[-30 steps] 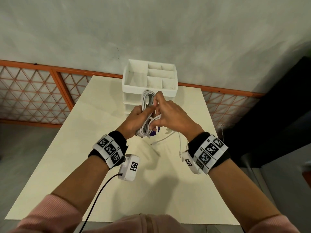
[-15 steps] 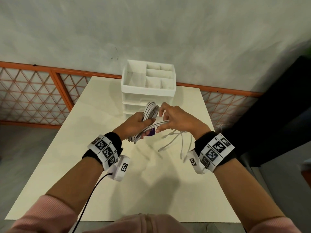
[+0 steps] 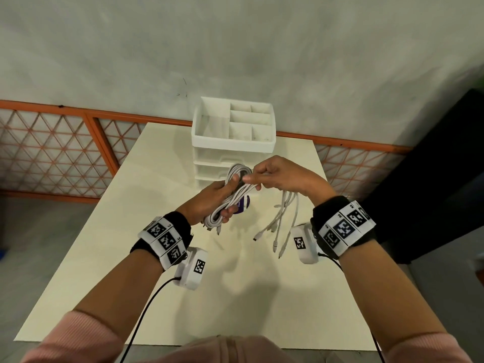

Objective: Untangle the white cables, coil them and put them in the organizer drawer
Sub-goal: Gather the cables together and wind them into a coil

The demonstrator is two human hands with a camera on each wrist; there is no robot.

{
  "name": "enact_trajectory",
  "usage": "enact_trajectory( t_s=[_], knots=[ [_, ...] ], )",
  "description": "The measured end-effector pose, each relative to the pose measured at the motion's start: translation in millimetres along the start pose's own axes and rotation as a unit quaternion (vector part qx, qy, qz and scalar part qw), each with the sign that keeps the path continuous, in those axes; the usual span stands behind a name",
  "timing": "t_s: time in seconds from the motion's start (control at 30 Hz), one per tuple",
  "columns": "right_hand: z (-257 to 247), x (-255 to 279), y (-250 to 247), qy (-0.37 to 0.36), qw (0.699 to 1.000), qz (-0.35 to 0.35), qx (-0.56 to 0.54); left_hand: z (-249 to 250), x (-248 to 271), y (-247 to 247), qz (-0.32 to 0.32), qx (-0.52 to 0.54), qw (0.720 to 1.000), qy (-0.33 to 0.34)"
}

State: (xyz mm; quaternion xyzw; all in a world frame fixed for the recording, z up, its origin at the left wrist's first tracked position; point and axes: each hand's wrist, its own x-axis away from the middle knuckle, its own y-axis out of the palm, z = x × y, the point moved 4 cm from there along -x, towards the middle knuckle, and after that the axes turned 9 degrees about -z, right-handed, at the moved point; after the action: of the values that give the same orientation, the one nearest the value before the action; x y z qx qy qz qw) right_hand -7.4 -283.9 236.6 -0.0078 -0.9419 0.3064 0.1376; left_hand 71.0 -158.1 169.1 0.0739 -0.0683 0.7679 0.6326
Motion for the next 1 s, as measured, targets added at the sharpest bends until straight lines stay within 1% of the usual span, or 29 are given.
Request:
enact_trajectory(
  t_s=[0.07,0.17,0.3,0.4,0.57,0.67,0.73,0.77,0.87,0.93,1.0],
  knots=[
    [-2.7,-1.3,-2.2,-0.014,0.999,0.019,-0.025,0.7,0.8,4.6,-0.016,0.014,1.000,0.003],
    [-3.4,-3.8,-2.5,-0.028,0.997,0.055,-0.047,0.7,2.7,9.8,-0.024,0.023,0.999,0.002],
    [-6.4,-5.5,1.0,-0.047,0.989,0.111,-0.088,3.5,1.1,13.9,-0.028,-0.045,0.998,-0.028],
    [-13.9,-7.0,4.4,-0.046,0.991,0.112,-0.055,4.3,-0.4,19.1,-0.025,-0.071,0.996,-0.048],
    [-11.0,-10.1,8.5,-0.011,0.994,0.107,0.011,-2.6,1.8,24.9,-0.051,-0.095,0.990,-0.090],
    [-6.4,-11.2,6.4,0.011,0.991,0.129,0.035,-5.9,3.0,22.3,-0.059,-0.077,0.991,-0.087],
    [-2.8,-9.6,-2.9,0.007,0.987,0.160,0.005,-6.8,5.6,18.0,-0.058,-0.035,0.995,-0.068],
    [2.1,-8.3,-7.3,0.003,0.986,0.163,-0.024,-6.6,7.1,15.5,-0.057,-0.009,0.997,-0.056],
    [26.8,-5.4,-7.9,-0.026,0.984,0.129,-0.118,-5.3,10.3,5.1,-0.031,0.045,0.998,-0.016],
    [39.5,-3.9,1.0,-0.056,0.974,0.124,-0.179,-3.0,10.2,1.1,-0.010,0.066,0.998,0.008],
    [44.0,-4.2,13.8,-0.067,0.961,0.161,-0.216,-1.4,8.5,1.4,0.008,0.076,0.997,0.025]
  ],
)
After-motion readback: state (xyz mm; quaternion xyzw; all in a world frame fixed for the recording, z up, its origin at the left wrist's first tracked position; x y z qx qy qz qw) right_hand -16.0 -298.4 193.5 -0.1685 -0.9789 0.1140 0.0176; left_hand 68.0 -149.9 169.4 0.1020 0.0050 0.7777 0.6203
